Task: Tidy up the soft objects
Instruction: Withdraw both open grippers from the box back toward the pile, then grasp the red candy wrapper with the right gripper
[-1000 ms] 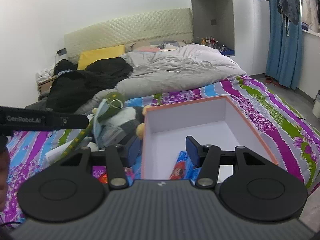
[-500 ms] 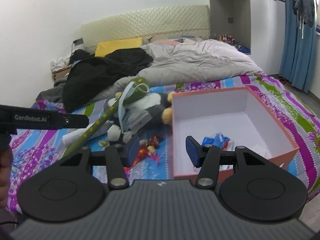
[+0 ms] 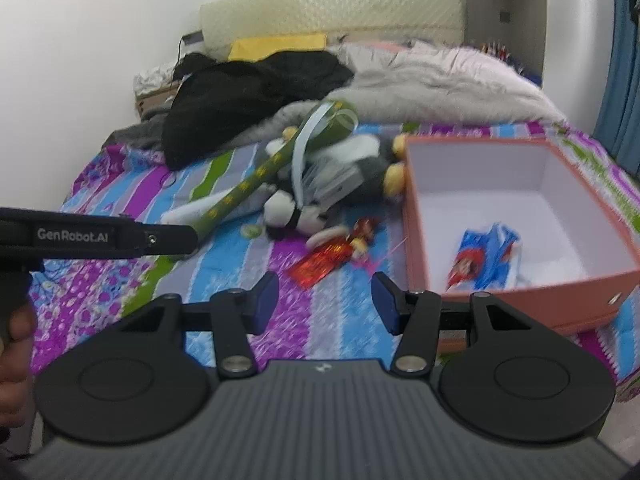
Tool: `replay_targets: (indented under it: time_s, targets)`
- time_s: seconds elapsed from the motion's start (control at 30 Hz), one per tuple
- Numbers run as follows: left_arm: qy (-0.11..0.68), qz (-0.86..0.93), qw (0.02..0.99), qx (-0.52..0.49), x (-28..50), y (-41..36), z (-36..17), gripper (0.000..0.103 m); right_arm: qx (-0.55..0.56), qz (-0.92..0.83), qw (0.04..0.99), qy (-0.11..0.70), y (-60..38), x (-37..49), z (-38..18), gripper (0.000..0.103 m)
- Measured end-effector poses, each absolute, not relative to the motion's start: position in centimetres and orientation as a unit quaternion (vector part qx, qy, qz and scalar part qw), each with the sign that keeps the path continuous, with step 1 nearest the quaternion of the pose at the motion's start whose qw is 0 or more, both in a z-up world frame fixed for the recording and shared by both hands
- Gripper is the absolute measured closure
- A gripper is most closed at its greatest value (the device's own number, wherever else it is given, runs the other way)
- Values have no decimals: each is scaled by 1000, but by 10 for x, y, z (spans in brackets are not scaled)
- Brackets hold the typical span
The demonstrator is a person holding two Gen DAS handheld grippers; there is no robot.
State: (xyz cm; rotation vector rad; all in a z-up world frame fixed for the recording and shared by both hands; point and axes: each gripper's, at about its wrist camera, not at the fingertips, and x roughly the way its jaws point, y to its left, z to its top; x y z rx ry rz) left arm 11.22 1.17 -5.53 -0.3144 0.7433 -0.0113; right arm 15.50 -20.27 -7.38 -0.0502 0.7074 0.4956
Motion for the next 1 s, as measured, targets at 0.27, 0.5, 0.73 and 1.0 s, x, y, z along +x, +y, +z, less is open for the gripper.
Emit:
replay_targets:
  time_s: [0.27,0.5,0.73,1.0]
  targets:
    - [377,0,911,-168,118,26,-78,55,-36,241,894,377,-184,161,-95,49]
    - [388,-1,904,-179,151,36,-97,55,-42,237,886,397,-176,187,-112,49]
    - [414,-6,888,-199,209,49,-129,55,-44,248,873,418,-157,223,-140,50]
    - [449,-21,864,-228,285,70,-179,55,-44,243,863,440,-136,283,-178,52]
